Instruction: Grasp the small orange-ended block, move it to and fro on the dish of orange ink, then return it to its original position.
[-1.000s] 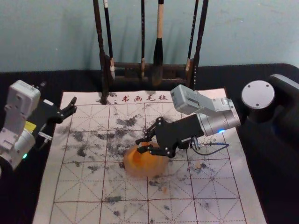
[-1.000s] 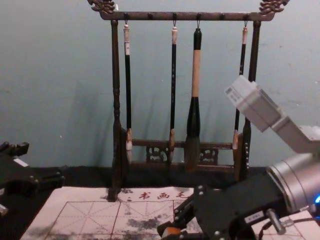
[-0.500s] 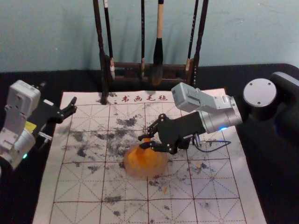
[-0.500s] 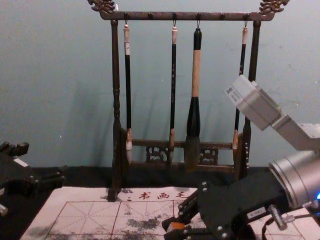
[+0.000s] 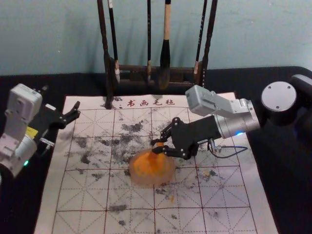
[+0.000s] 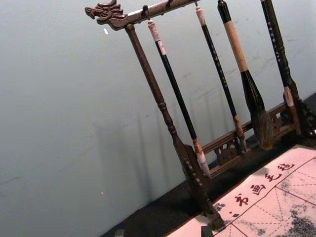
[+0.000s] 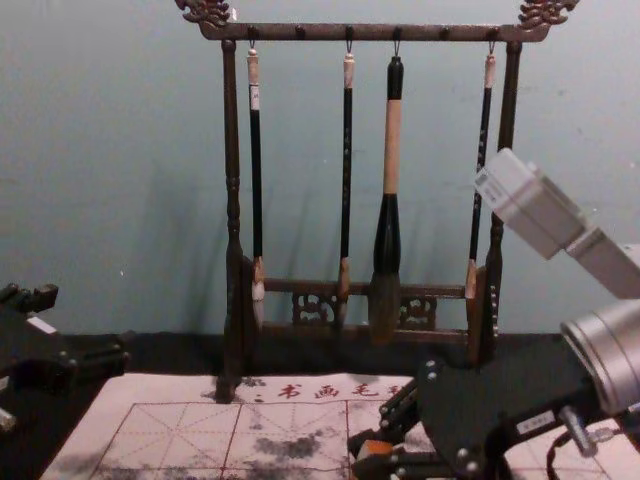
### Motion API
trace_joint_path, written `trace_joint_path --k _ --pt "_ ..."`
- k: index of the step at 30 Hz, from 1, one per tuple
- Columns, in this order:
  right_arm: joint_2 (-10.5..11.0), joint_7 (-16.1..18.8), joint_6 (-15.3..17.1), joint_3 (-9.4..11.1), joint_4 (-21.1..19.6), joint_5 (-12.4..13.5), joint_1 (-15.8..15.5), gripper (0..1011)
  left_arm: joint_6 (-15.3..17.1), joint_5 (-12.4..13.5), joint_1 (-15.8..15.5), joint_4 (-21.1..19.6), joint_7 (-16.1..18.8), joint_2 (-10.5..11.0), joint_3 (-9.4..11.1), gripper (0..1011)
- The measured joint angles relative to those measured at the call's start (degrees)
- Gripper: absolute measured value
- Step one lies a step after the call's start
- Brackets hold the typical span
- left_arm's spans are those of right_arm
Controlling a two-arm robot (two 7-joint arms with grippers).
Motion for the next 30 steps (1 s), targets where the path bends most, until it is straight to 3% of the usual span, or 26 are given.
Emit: trace_joint_path --k 18,22,30 --pt "2.0 -0.6 0.6 0.9 -3.3 0.1 -0.6 147 0.0 0.0 0.0 0.0 0.0 0.0 0.0 1001" --pt "3.4 -1.1 1.2 1.5 -5.7 0.3 -0.8 148 0.0 0.0 0.0 0.0 0.0 0.0 0.0 1001" --pt "8.4 -2.9 3.1 3.2 -13.0 0.7 -2.1 148 0.0 0.0 0.0 0.0 0.0 0.0 0.0 1001"
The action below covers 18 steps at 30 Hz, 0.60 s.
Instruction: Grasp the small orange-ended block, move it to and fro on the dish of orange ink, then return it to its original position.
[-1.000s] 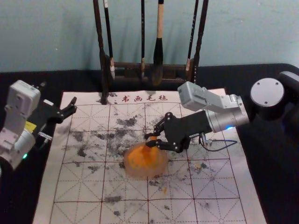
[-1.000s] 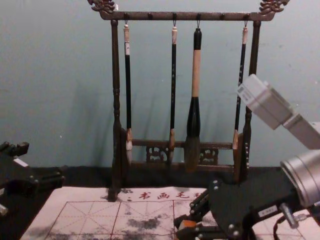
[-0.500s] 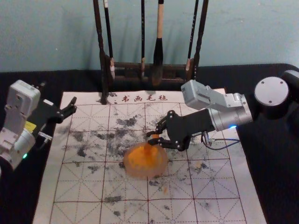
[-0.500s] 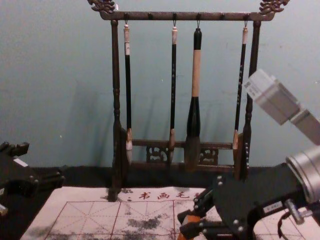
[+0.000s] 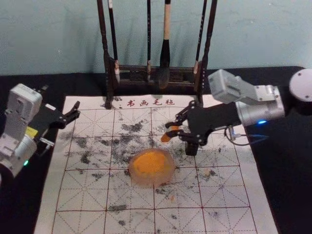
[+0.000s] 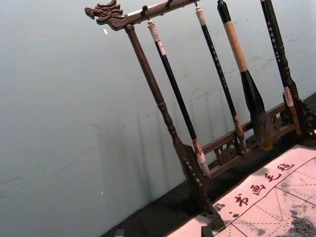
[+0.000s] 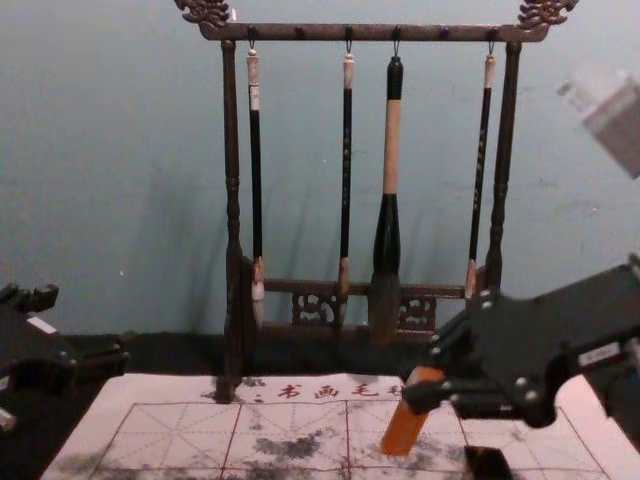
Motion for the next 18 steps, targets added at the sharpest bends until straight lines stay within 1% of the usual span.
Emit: trace_joint_path --k 1,4,7,10,11,18 --pt "0.9 -0.3 0.4 0.3 -1.2 0.2 -0.3 147 0.0 0.0 0.0 0.0 0.0 0.0 0.0 1001" --pt "2.4 -0.7 1.2 0.9 -3.1 0.5 -0.9 148 0.0 0.0 0.0 0.0 0.0 0.0 0.0 1001" --pt "4.7 -1.6 2.3 1.8 -5.8 0.9 -2.1 147 0.0 0.0 0.0 0.0 0.0 0.0 0.0 1001" --pt "5.9 -1.9 3.0 2.1 -7.1 1.0 -2.7 148 0.0 0.0 0.0 0.0 0.0 0.0 0.0 1001" --pt "6.6 -2.1 3.4 2.4 -7.8 1.1 -3.0 148 0.0 0.0 0.0 0.0 0.0 0.0 0.0 1002" --pt "9.3 -2.9 4.6 3.8 -10.2 1.4 -4.4 148 0.0 0.0 0.0 0.0 0.0 0.0 0.0 1001"
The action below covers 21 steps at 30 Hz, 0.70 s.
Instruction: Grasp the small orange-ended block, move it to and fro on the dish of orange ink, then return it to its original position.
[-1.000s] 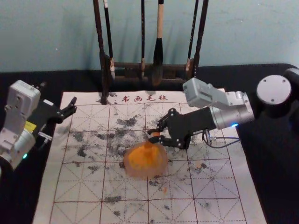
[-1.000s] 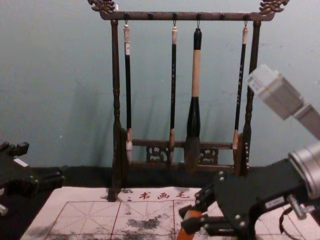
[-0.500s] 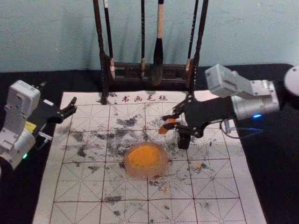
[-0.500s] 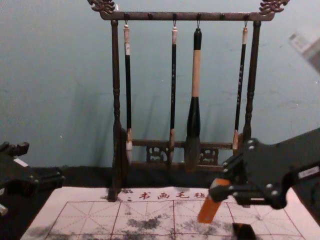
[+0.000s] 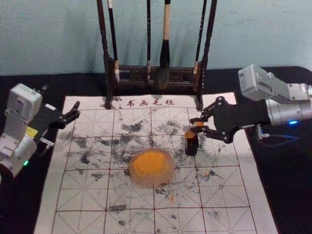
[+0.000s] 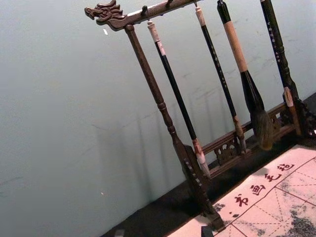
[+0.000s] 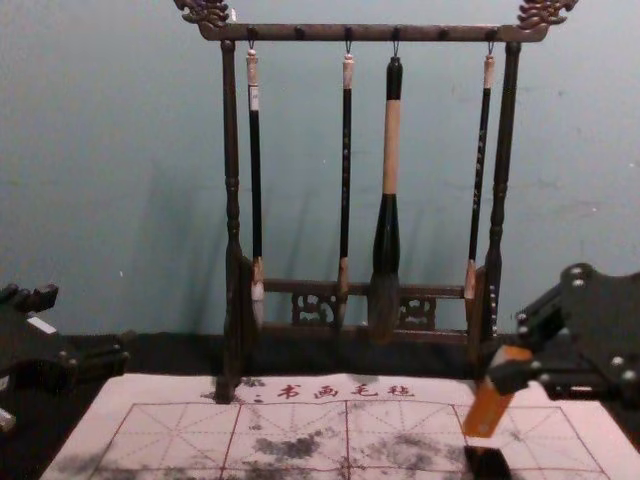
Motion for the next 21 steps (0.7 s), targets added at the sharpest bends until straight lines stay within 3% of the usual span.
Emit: trace_joint_path --k 9,21 --pt "1.1 -0.1 0.8 0.6 -0.3 0.1 -1.0 147 0.0 0.0 0.0 0.0 0.0 0.0 0.0 1001" --pt "-0.4 0.0 0.7 0.3 2.6 -1.3 -0.6 148 0.0 0.0 0.0 0.0 0.0 0.0 0.0 1001"
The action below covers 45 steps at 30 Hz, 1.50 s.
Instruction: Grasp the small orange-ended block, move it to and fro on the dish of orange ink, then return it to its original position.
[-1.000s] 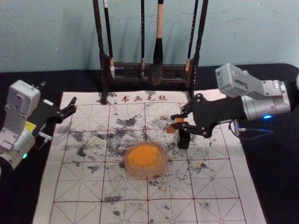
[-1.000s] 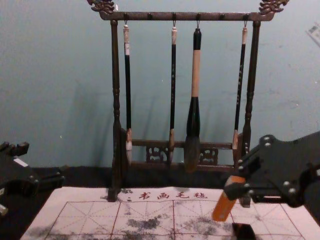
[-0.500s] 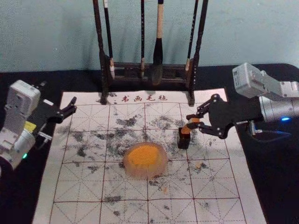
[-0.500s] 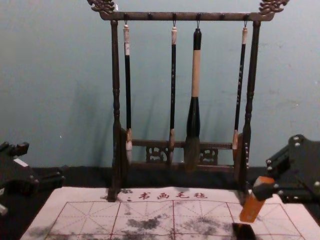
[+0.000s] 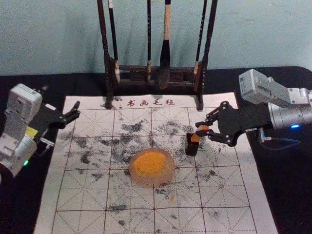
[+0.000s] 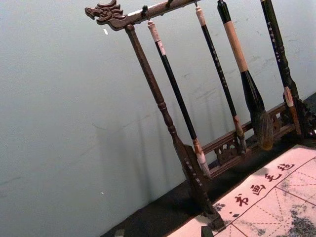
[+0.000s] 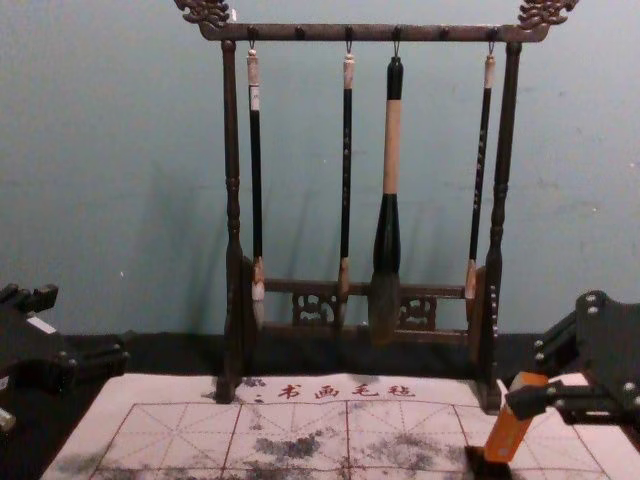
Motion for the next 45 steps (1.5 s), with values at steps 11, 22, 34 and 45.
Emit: trace_joint_path --k 11,22,34,45 --pt "-1.7 0.1 -0.7 -0.3 2.8 -0.8 0.7 148 0.0 0.0 0.0 0.0 0.0 0.0 0.0 1001" --pt "-2.6 0.5 -1.1 -0.8 4.4 -1.7 1.4 148 0.0 0.0 0.0 0.0 0.0 0.0 0.0 1001" --pt "-3.4 0.7 -1.5 -1.4 5.8 -2.2 1.5 148 0.0 0.0 0.0 0.0 0.0 0.0 0.0 1001" --pt "-4.9 0.2 -2.1 -1.9 8.1 -2.9 1.3 148 0.0 0.0 0.0 0.0 0.0 0.0 0.0 1001"
